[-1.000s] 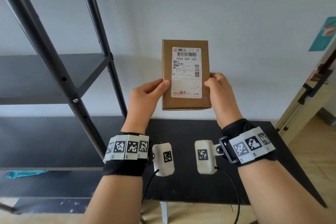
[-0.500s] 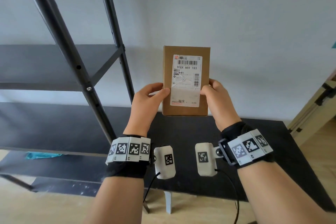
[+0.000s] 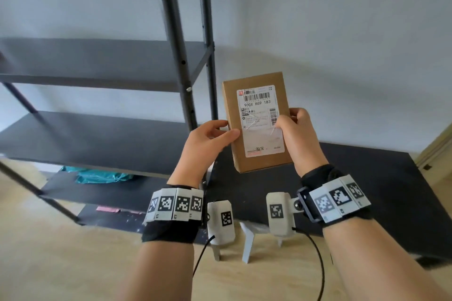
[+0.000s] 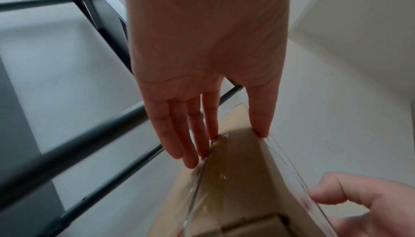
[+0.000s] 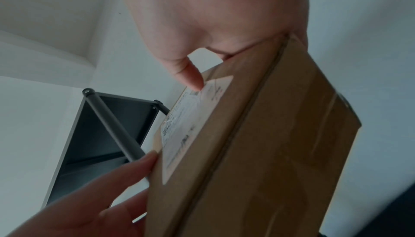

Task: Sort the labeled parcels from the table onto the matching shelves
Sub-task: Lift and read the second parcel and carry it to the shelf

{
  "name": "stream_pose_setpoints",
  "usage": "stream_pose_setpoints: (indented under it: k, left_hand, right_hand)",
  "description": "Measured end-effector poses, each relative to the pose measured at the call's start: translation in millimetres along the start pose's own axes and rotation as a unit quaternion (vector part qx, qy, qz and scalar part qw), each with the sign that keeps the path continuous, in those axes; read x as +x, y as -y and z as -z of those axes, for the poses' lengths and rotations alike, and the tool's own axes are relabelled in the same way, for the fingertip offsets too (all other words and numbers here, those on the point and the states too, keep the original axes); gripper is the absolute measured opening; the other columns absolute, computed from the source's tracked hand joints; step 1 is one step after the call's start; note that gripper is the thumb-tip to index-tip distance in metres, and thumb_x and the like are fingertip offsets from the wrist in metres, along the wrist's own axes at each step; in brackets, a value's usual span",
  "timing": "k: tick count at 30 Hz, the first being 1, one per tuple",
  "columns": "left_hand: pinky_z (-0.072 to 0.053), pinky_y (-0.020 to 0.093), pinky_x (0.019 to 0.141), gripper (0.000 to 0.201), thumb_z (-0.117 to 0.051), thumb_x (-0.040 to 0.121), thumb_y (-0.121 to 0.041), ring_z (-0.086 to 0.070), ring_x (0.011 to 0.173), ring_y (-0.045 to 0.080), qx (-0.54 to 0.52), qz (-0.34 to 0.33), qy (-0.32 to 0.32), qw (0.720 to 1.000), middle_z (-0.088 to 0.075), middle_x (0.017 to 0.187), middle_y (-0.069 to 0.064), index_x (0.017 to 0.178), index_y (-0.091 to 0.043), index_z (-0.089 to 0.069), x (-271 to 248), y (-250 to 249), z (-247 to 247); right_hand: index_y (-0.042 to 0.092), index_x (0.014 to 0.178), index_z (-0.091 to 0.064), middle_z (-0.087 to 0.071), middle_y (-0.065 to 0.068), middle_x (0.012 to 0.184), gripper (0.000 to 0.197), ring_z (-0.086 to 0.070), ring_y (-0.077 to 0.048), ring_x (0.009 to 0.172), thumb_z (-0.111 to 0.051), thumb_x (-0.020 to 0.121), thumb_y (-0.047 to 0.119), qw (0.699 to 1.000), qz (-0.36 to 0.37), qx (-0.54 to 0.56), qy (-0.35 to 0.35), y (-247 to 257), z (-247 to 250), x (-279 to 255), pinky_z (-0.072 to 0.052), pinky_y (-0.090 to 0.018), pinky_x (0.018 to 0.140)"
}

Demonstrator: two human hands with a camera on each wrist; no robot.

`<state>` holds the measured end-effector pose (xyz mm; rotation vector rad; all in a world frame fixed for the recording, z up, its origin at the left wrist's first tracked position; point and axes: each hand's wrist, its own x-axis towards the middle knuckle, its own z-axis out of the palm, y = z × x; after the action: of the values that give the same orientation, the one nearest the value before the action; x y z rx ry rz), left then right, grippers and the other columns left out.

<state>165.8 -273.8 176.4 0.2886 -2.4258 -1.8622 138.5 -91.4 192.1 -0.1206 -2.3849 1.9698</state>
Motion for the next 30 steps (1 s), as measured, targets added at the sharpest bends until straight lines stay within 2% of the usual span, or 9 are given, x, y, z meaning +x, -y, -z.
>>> stream_pose_setpoints:
  k: [5, 11, 13, 15, 18, 21, 24, 27, 30]
  left_hand:
    - [-0.056, 0.038, 0.095, 0.042, -0.074, 0.085, -0.04, -0.072, 0.098, 0.009, -0.005, 0.016, 0.001, 1.0, -0.077, 0.102, -0.008, 0.124, -0.025, -0.066, -45, 28, 58]
    - [-0.056, 0.035, 0.095, 0.038, -0.07, 0.09, -0.036, -0.072, 0.095, 0.005, -0.02, 0.036, -0.053, 0.998, -0.077, 0.097, -0.012, 0.127, -0.026, -0.066, -94, 61, 141]
    - [-0.056, 0.033, 0.095, 0.038, -0.068, 0.091, -0.036, -0.07, 0.096, 0.004, -0.022, 0.041, -0.072, 0.996, -0.076, 0.1, -0.012, 0.128, -0.026, -0.066, -108, 72, 171]
    - [-0.056, 0.031, 0.093, 0.037, -0.065, 0.093, -0.035, -0.069, 0.096, 0.004, -0.029, 0.047, -0.093, 0.994, -0.075, 0.101, -0.012, 0.129, -0.026, -0.065, -121, 83, 202]
    - [-0.057, 0.029, 0.09, 0.036, -0.062, 0.095, -0.036, -0.068, 0.095, 0.004, -0.036, 0.066, -0.138, 0.988, -0.074, 0.1, -0.01, 0.13, -0.025, -0.064, -137, 102, 248]
    - [-0.057, 0.041, 0.096, 0.05, -0.065, 0.093, -0.038, -0.069, 0.105, 0.016, -0.038, 0.093, -0.2, 0.975, -0.074, 0.108, -0.001, 0.139, -0.021, -0.058, -146, 125, 292]
    - [-0.058, 0.04, 0.091, 0.057, -0.068, 0.092, -0.033, -0.068, 0.106, 0.023, -0.038, 0.105, -0.269, 0.957, -0.07, 0.106, 0.004, 0.141, -0.014, -0.05, -150, 146, 334]
    - [-0.053, 0.023, 0.07, 0.038, -0.068, 0.093, -0.027, -0.068, 0.099, 0.023, -0.038, 0.113, -0.323, 0.939, -0.068, 0.102, 0.007, 0.123, -0.007, -0.057, -148, 165, 373]
    - [-0.051, 0.024, 0.071, 0.025, -0.069, 0.091, -0.026, -0.065, 0.093, 0.02, -0.026, 0.123, -0.352, 0.928, -0.068, 0.105, 0.012, 0.107, -0.008, -0.062, -134, 184, 412]
  right_hand:
    - [0.015, 0.119, -0.042, -0.063, 0.001, 0.105, 0.026, -0.063, -0.012, 0.092, -0.049, 0.094, 0.02, 0.999, -0.021, -0.006, 0.028, -1, -49, -53, -0.049, -0.026, 0.068]
    - [0.014, 0.12, -0.044, -0.064, 0.0, 0.105, 0.029, -0.063, -0.011, 0.087, -0.052, 0.093, 0.019, 0.996, -0.028, 0.002, 0.08, 6, -128, -114, -0.047, -0.025, 0.061]
    - [0.014, 0.118, -0.046, -0.065, -0.004, 0.106, 0.027, -0.065, -0.016, 0.092, -0.052, 0.092, 0.018, 0.995, -0.032, 0.006, 0.099, 10, -158, -130, -0.053, -0.032, 0.066]
    - [0.016, 0.115, -0.046, -0.065, -0.007, 0.107, 0.024, -0.065, -0.021, 0.097, -0.053, 0.092, 0.019, 0.992, -0.034, 0.004, 0.125, 14, -191, -144, -0.057, -0.038, 0.077]
    - [0.019, 0.113, -0.046, -0.064, -0.002, 0.106, 0.023, -0.065, -0.019, 0.098, -0.054, 0.092, 0.021, 0.984, -0.032, -0.008, 0.174, 16, -242, -160, -0.057, -0.039, 0.081]
    - [0.02, 0.116, -0.048, -0.066, 0.002, 0.105, 0.025, -0.065, -0.013, 0.093, -0.056, 0.092, 0.022, 0.974, -0.032, -0.003, 0.223, 19, -295, -171, -0.055, -0.031, 0.069]
    - [0.021, 0.118, -0.049, -0.066, 0.006, 0.102, 0.027, -0.064, -0.006, 0.086, -0.057, 0.093, 0.023, 0.962, -0.032, -0.003, 0.272, 21, -348, -176, -0.048, -0.021, 0.058]
    - [0.022, 0.116, -0.049, -0.065, 0.008, 0.099, 0.025, -0.063, -0.003, 0.082, -0.058, 0.093, 0.023, 0.949, -0.031, -0.012, 0.315, 20, -404, -175, -0.045, -0.013, 0.05]
    - [0.019, 0.115, -0.05, -0.065, 0.005, 0.099, 0.024, -0.063, -0.005, 0.08, -0.058, 0.093, 0.02, 0.937, -0.035, -0.012, 0.347, 24, -461, -166, -0.046, -0.015, 0.051]
